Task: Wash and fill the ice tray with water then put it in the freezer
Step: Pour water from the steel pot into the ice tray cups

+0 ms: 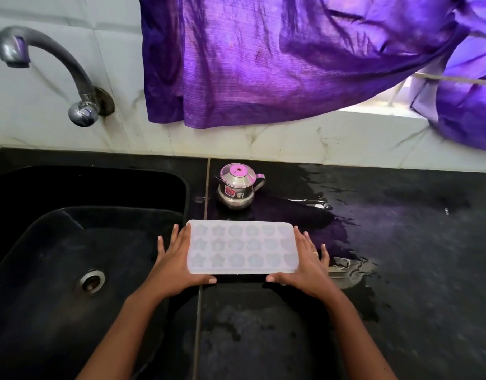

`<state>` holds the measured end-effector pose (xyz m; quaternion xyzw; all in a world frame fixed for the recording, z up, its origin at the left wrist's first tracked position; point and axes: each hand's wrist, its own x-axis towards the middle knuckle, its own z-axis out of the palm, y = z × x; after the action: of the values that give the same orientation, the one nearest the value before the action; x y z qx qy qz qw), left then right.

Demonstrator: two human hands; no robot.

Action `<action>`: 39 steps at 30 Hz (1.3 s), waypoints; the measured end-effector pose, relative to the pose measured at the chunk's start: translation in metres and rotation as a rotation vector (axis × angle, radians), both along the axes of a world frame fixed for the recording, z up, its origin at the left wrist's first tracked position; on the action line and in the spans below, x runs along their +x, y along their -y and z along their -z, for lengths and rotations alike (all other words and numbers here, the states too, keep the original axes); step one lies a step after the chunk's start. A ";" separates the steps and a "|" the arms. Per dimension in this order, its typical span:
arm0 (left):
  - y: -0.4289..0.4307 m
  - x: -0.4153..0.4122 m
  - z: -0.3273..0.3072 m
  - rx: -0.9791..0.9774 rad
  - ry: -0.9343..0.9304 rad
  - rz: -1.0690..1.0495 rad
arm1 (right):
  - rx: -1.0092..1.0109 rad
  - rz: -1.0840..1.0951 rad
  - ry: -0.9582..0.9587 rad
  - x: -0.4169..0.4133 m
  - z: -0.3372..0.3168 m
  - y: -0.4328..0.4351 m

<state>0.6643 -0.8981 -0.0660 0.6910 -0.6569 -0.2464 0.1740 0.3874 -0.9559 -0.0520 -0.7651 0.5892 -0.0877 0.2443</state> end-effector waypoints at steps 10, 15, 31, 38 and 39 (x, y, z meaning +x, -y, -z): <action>-0.026 -0.007 -0.013 -0.089 -0.171 -0.059 | -0.026 -0.007 0.060 0.004 -0.014 -0.013; -0.055 -0.005 -0.019 -0.113 -0.212 -0.111 | -0.040 -0.059 0.077 0.008 -0.020 -0.025; -0.131 0.011 -0.025 -0.140 -0.255 -0.244 | -0.032 -0.191 0.137 0.038 -0.030 -0.067; -0.152 0.016 -0.030 -0.147 -0.266 -0.266 | -0.023 -0.217 0.147 0.046 -0.037 -0.083; -0.155 0.017 -0.031 -0.151 -0.266 -0.268 | -0.024 -0.216 0.147 0.048 -0.037 -0.085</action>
<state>0.6815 -0.7432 -0.0350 0.7186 -0.5468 -0.2605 0.3418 0.4349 -0.8710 -0.0149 -0.8185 0.4829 -0.1240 0.2856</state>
